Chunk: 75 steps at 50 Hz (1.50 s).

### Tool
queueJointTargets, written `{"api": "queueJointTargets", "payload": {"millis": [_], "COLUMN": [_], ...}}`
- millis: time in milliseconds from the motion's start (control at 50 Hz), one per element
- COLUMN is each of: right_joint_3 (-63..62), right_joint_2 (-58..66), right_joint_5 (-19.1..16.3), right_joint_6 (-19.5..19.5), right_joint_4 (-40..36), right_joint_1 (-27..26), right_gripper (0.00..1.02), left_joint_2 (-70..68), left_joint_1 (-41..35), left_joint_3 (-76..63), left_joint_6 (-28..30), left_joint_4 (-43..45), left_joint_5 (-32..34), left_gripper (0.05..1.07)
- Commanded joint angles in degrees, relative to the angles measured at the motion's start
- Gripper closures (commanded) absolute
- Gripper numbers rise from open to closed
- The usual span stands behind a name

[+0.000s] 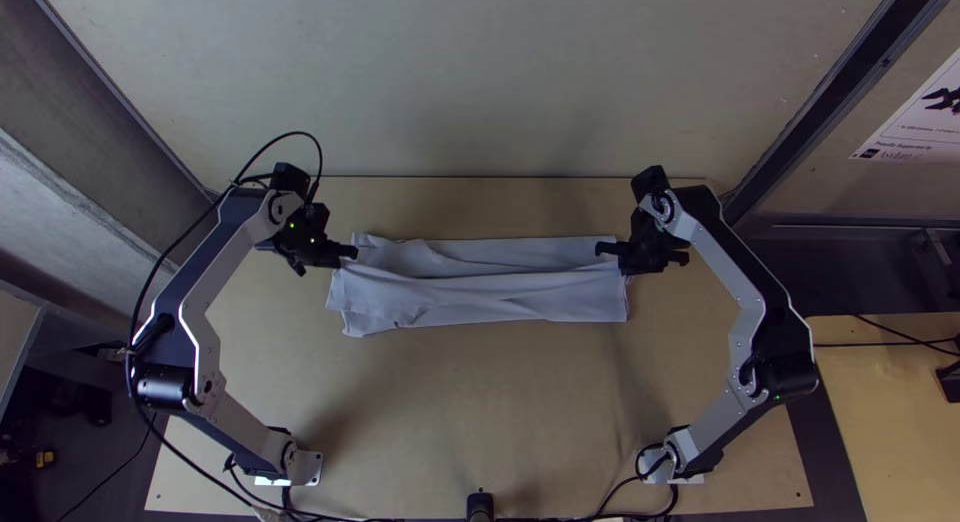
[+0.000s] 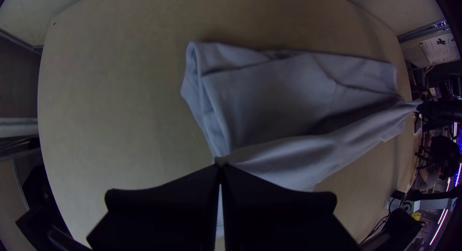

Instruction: Fold the t-shirt

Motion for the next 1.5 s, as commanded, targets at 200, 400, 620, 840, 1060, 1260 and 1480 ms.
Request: {"api": "queueJointTargets", "payload": {"millis": [200, 400, 620, 840, 1060, 1260, 1480], "right_joint_3": [4.94, 8.46, 11.18, 13.03, 13.47, 13.73, 12.24], "right_joint_2": [6.44, 11.01, 16.11, 18.83, 15.05, 9.61, 1.17], "right_joint_5": [1.04, 1.13, 1.13, 1.04, 1.13, 5.17, 8.16], "right_joint_6": [-1.11, -1.47, -2.08, -1.47, -2.61, -3.05, -3.14], "right_joint_4": [0.00, 0.18, 0.88, 0.97, 0.71, 0.71, 0.09], "right_joint_1": [-1.14, -2.19, -3.42, -4.74, -6.76, -7.91, -9.22], "right_gripper": [1.00, 1.00, 1.00, 0.55, 0.12, 0.03, 0.03], "left_joint_2": [10.10, 15.73, 22.06, 26.45, 20.91, 13.35, 4.92], "left_joint_1": [-0.36, -1.32, -2.64, -2.12, 0.35, 3.86, 7.20], "left_joint_3": [11.27, 15.58, 17.86, 17.42, 13.82, 10.83, 5.29], "left_joint_6": [1.35, 0.91, -1.20, -6.74, -9.38, -10.69, -10.25], "left_joint_4": [-0.06, 0.03, 2.93, 6.45, 10.66, 10.66, 9.35], "left_joint_5": [-0.44, -0.70, -0.96, -1.05, -0.26, 6.07, 14.07], "left_gripper": [1.04, 1.04, 1.04, 0.10, 0.10, 0.10, 0.10]}}
